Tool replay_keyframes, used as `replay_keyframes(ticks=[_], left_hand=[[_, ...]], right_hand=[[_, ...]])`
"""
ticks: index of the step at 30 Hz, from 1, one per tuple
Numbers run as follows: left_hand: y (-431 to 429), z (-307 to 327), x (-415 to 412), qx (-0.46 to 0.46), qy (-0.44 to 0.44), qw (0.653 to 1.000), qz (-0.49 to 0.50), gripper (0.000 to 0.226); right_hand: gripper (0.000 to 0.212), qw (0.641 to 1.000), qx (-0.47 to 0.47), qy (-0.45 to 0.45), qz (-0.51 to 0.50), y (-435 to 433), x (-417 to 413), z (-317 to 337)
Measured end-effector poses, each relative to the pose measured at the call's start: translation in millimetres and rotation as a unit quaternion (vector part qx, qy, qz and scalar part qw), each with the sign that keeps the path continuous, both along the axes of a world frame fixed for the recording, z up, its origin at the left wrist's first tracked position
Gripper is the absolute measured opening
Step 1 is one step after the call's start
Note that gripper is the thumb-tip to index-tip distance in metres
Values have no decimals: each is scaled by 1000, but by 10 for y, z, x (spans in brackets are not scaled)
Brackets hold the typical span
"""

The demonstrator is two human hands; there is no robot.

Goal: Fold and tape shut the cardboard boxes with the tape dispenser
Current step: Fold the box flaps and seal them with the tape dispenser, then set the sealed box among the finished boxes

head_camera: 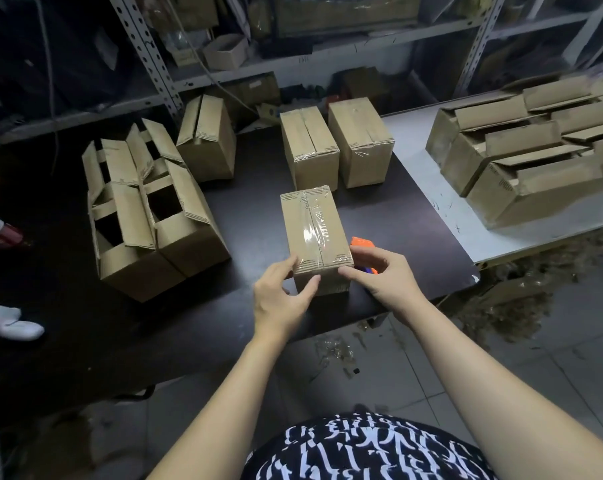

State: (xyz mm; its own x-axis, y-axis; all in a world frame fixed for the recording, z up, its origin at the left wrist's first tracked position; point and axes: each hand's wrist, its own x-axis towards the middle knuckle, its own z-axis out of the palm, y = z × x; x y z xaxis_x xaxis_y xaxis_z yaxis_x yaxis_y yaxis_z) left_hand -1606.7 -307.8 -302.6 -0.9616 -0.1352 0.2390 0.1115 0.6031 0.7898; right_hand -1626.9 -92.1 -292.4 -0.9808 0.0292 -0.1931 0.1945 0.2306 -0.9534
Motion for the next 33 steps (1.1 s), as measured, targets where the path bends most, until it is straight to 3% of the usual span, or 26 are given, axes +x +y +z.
replay_keyframes(ticks=[4, 13, 21, 25, 29, 31, 33], left_hand=[[71, 61, -230, 11, -44, 999, 13, 52], [187, 260, -877, -13, -103, 995, -8, 47], [425, 309, -1330, -41, -139, 989, 37, 56], [558, 405, -1500, -74, -158, 980, 98, 36], [532, 553, -1556, -63, -180, 971, 142, 55], [419, 687, -1513, -52, -175, 973, 140, 59], [216, 853, -1427, -51, -145, 978, 141, 57]], right_hand=[[41, 996, -5, 4, -83, -179, -170, 13], [37, 989, -2, -12, -151, -271, -628, 98], [39, 989, -2, -16, -147, -220, -1203, 144], [41, 992, 9, -16, -126, -215, -1486, 208], [44, 987, 122, 1, -101, -299, -1664, 324], [46, 973, 204, 71, -79, -422, -1666, 391], [46, 964, 228, 132, -28, -606, -1662, 456]])
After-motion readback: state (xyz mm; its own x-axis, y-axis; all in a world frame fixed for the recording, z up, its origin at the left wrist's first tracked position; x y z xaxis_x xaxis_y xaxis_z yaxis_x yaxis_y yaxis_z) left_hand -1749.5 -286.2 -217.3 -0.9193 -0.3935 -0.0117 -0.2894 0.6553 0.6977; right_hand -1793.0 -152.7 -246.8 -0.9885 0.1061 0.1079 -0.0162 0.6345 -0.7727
